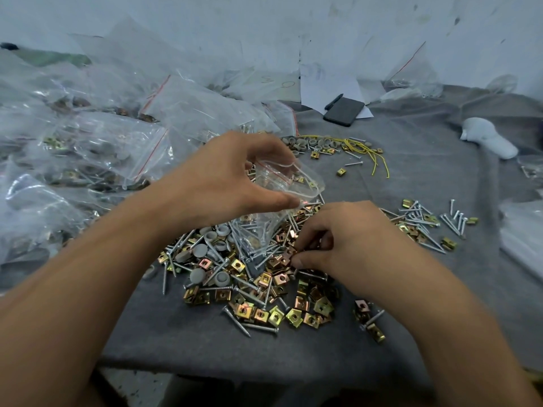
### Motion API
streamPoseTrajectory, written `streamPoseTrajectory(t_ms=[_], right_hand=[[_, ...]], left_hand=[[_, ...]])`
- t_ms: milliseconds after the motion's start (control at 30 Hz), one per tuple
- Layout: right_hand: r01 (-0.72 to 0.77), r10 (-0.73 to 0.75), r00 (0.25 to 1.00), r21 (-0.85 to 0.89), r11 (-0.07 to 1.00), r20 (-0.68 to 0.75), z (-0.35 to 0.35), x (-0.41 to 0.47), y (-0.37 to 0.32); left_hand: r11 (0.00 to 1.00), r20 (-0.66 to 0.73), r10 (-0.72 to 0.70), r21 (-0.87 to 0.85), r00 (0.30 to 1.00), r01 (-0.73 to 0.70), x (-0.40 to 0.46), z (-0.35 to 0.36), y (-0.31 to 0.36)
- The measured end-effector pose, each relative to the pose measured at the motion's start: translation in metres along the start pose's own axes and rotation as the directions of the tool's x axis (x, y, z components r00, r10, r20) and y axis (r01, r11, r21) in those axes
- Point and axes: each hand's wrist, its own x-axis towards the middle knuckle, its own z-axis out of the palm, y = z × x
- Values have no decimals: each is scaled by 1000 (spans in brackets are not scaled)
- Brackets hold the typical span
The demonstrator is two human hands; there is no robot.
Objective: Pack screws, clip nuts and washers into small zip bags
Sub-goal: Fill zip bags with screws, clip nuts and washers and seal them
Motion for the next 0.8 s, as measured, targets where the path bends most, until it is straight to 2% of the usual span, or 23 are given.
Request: streamPoseTrajectory(t_ms=[100,300,467,533,633,733,800], right_hand=[[7,-7,1000,29,1000,-19,0,-2,3],[127,-120,989,78,989,-82,6,-3,14],[162,-134,984,296,941,-115,8,0,30],[179,-136,983,472,863,-123,5,0,35],[215,-153,977,692,689,-152,-3,-4,42],[202,-152,979,791,577,-139,-8,-8,45],[186,-138,982,817,546,-131,-8,-8,42]], left_hand=[[1000,-3,2,6,1000,-2,0,0,-1],[1000,6,1,2,1000,-1,0,-1,-3],[1000,7,3,16,1000,-3,1,-1,-3],[1000,7,2,13,1000,-2,1,-2,-4],[1000,6,-4,15,1000,4,1,-2,-4],[1000,2,-10,11,1000,10,1,-1,-5],[1000,-3,-17,6,1000,17,2,-1,-6]])
